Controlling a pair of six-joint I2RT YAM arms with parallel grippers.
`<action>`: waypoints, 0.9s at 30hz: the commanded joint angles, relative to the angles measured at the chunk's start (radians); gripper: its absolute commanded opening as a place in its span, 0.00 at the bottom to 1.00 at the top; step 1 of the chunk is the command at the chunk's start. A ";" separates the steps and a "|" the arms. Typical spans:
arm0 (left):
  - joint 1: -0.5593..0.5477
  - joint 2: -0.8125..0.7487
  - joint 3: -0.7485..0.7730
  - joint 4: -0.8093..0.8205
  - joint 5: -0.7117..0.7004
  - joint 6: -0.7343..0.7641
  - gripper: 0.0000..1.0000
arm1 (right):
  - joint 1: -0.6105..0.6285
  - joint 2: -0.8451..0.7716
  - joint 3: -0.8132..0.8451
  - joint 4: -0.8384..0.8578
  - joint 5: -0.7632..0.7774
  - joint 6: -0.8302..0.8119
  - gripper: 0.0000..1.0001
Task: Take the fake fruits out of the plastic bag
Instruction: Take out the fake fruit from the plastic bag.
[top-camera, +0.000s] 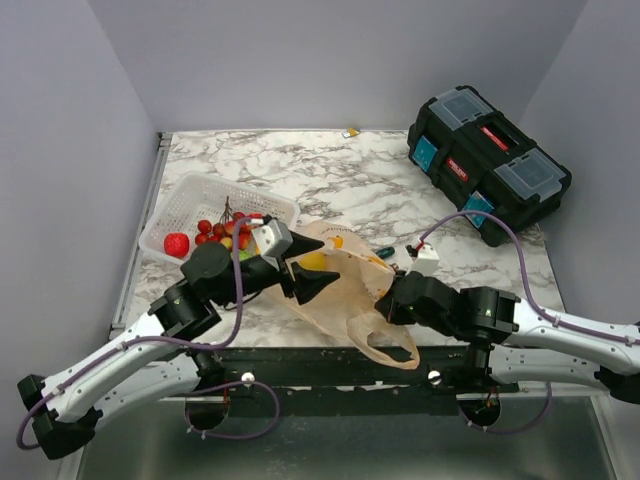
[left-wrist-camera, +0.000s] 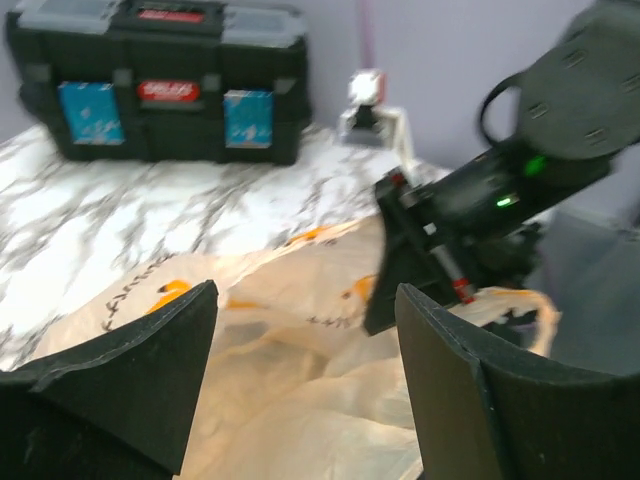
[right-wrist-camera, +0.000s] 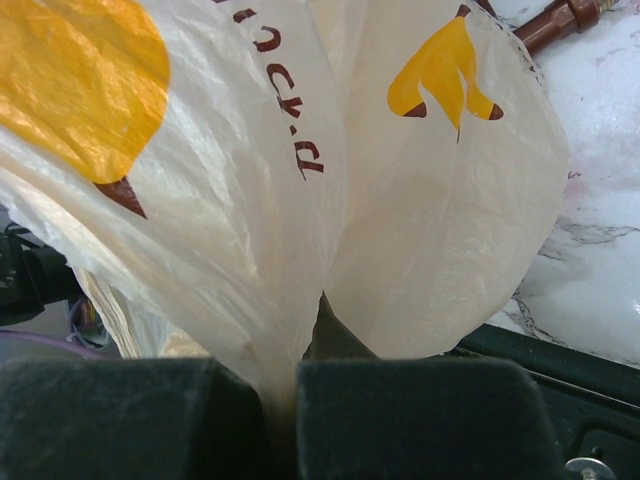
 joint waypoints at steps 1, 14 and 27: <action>-0.191 0.006 -0.098 -0.025 -0.562 0.196 0.71 | -0.001 0.007 0.026 0.011 0.008 -0.010 0.01; -0.450 0.123 -0.134 0.007 -0.884 0.076 0.74 | -0.002 0.014 0.027 0.002 0.001 -0.010 0.01; -0.450 0.012 0.021 -0.159 -0.274 0.075 0.83 | -0.002 0.019 0.018 0.039 -0.004 -0.018 0.01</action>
